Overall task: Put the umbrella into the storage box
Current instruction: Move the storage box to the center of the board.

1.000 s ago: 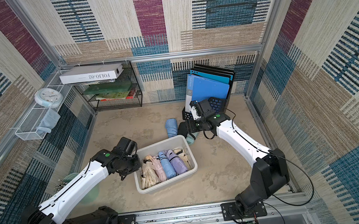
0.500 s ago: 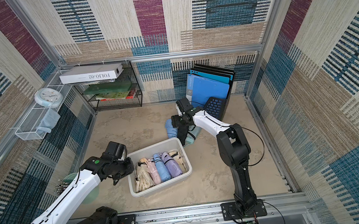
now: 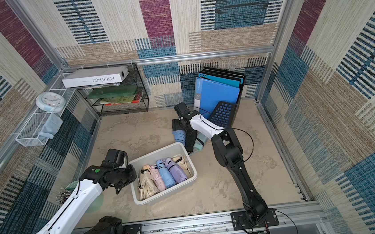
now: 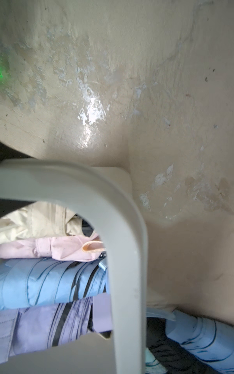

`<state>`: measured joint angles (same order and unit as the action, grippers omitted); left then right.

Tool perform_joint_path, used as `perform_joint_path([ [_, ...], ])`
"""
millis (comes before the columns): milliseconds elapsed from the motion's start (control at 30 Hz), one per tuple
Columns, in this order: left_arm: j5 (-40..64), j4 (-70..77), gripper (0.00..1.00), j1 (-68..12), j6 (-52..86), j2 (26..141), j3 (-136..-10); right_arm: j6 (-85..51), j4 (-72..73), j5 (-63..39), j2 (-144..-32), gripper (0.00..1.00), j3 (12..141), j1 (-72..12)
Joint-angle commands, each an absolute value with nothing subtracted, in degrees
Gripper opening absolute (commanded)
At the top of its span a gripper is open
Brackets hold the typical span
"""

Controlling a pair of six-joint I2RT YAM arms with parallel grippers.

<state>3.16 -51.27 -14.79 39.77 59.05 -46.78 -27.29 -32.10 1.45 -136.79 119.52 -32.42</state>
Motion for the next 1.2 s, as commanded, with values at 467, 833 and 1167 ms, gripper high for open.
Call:
perform_joint_path([
  [467,-2.3,-55.5,0.00,-11.4,38.3,58.3,-46.6,-29.8,-40.7,10.6,-146.6,0.84,127.4,-35.1],
  [833,-1.8,-54.7,0.00,-11.1,38.2,56.8,-45.9,-29.8,-40.0,12.8,-147.8,0.60,128.6,-35.2],
  [1167,-0.8,-53.1,0.00,-11.1,38.6,55.2,-45.4,-30.1,-36.9,17.3,-142.6,0.44,129.4,-35.2],
])
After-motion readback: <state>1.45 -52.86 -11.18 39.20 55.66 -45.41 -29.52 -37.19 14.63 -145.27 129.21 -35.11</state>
